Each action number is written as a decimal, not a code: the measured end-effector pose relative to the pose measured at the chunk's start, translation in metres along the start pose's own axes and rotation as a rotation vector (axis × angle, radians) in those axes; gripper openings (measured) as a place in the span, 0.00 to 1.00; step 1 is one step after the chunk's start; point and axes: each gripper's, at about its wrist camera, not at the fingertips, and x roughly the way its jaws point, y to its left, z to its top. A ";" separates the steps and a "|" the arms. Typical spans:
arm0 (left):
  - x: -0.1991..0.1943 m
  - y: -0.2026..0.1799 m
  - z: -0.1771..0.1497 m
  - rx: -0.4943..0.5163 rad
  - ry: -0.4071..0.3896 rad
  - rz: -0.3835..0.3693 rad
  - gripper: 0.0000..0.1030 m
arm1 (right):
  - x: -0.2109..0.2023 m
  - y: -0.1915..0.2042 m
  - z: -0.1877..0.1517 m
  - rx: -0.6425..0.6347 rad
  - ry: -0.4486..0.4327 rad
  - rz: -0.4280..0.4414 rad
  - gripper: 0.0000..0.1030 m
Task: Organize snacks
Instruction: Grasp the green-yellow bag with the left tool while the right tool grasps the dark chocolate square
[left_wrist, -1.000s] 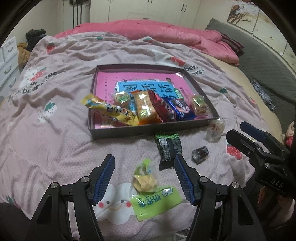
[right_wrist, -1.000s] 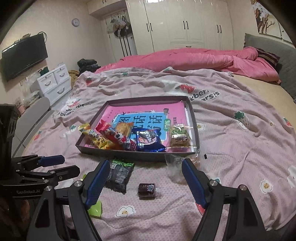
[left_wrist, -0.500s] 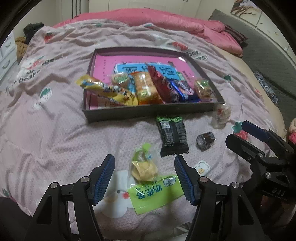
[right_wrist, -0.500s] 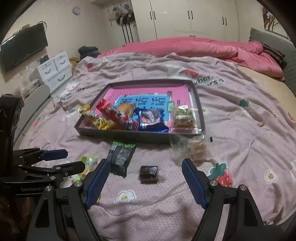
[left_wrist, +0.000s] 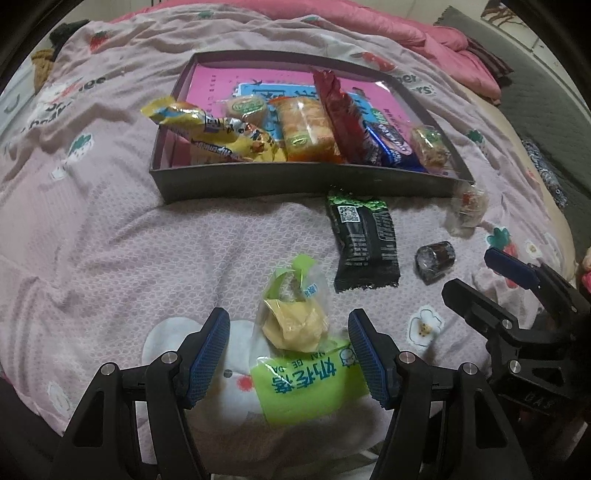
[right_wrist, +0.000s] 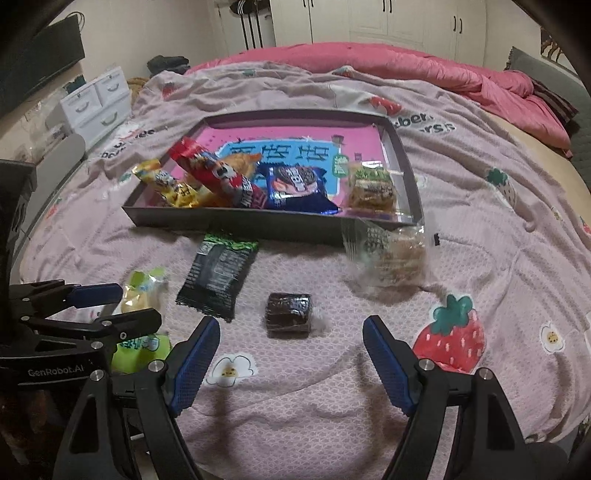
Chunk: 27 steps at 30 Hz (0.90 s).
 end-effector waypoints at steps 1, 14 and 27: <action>0.001 0.000 0.000 -0.004 0.003 0.003 0.67 | 0.002 -0.001 0.000 0.003 0.003 -0.002 0.77; 0.011 -0.008 0.003 -0.003 -0.005 0.030 0.67 | 0.015 0.002 0.001 -0.012 0.028 -0.007 0.63; 0.018 -0.013 0.009 -0.001 -0.018 0.026 0.56 | 0.032 0.005 0.004 -0.055 0.048 -0.021 0.40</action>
